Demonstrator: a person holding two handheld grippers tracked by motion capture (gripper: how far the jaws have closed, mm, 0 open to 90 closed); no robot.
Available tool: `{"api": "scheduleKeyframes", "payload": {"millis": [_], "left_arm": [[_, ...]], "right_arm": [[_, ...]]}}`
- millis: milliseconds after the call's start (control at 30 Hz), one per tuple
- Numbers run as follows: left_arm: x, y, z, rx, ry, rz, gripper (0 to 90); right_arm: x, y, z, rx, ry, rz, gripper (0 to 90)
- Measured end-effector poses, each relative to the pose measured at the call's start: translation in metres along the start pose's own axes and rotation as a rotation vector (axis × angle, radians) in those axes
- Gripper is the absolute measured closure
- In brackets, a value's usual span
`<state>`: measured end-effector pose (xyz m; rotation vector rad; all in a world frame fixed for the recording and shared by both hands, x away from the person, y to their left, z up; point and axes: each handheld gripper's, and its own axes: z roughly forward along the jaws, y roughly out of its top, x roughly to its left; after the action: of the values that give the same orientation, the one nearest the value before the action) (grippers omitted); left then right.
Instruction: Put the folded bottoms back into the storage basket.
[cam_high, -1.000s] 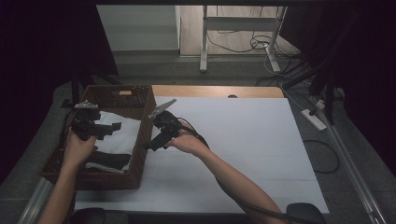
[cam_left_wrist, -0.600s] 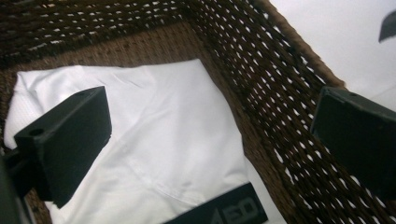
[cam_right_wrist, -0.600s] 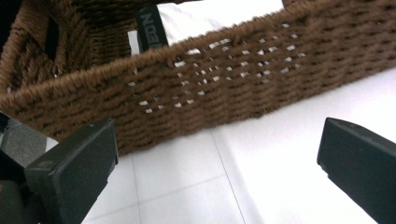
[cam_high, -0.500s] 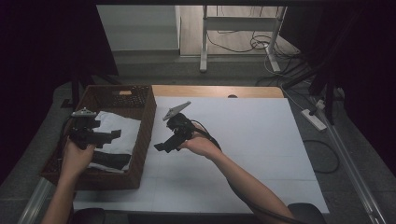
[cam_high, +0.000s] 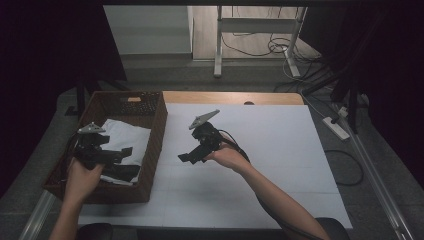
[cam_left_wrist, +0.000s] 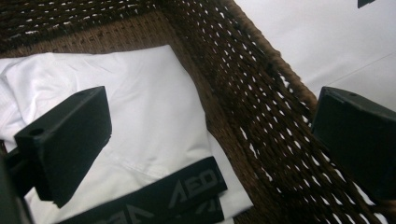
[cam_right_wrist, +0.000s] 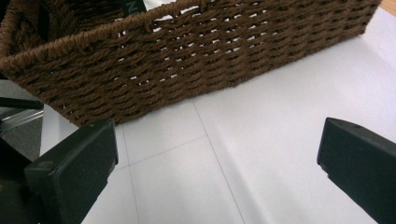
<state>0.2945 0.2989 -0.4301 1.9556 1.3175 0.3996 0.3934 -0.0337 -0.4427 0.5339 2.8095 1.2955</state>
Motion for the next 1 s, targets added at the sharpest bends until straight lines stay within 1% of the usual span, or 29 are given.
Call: {"api": "scheduleKeyframes", "payload": {"millis": [33, 67, 100, 300, 333, 433, 533, 633, 733, 800, 900, 1000], "left_arm": [[-0.004, -0.002, -0.003, -0.009, 0.021, 0.012, 0.0], [-0.004, -0.002, -0.003, -0.009, 0.021, 0.012, 0.0], [-0.006, -0.002, -0.005, -0.008, 0.03, 0.017, 0.0], [-0.013, -0.007, -0.012, -0.016, 0.018, 0.011, 0.0], [-0.015, -0.008, -0.013, -0.018, 0.022, 0.013, 0.0], [-0.017, -0.013, -0.015, -0.027, 0.029, 0.014, 0.0], [-0.019, -0.018, -0.017, -0.038, 0.026, 0.007, 0.0], [-0.022, -0.024, -0.018, -0.046, 0.03, 0.008, 0.0], [-0.026, -0.029, -0.019, -0.058, 0.024, 0.004, 0.0], [-0.028, -0.032, -0.02, -0.062, 0.025, 0.009, 0.0], [-0.032, -0.035, -0.023, -0.068, 0.035, 0.02, 0.0], [-0.035, -0.037, -0.026, -0.078, 0.033, 0.02, 0.0]], "right_arm": [[-0.001, -0.002, -0.003, 0.0, -0.002, 0.007, 0.0], [-0.001, -0.003, -0.004, 0.001, -0.004, 0.008, 0.0], [-0.001, -0.003, -0.004, 0.001, -0.004, 0.008, 0.0], [-0.003, -0.011, -0.013, 0.005, -0.007, 0.017, 0.0], [-0.004, -0.014, -0.016, 0.008, -0.012, 0.019, 0.0], [-0.005, -0.018, -0.02, 0.005, -0.016, 0.02, 0.0], [-0.007, -0.022, -0.025, -0.004, -0.019, 0.03, 0.0], [-0.008, -0.027, -0.03, -0.008, -0.022, 0.039, 0.0], [-0.009, -0.031, -0.033, -0.009, -0.025, 0.043, 0.0], [-0.009, -0.033, -0.034, -0.008, -0.027, 0.045, 0.0], [-0.009, -0.036, -0.035, -0.003, -0.029, 0.049, 0.0], [-0.009, -0.038, -0.036, 0.005, -0.029, 0.046, 0.0]]}}
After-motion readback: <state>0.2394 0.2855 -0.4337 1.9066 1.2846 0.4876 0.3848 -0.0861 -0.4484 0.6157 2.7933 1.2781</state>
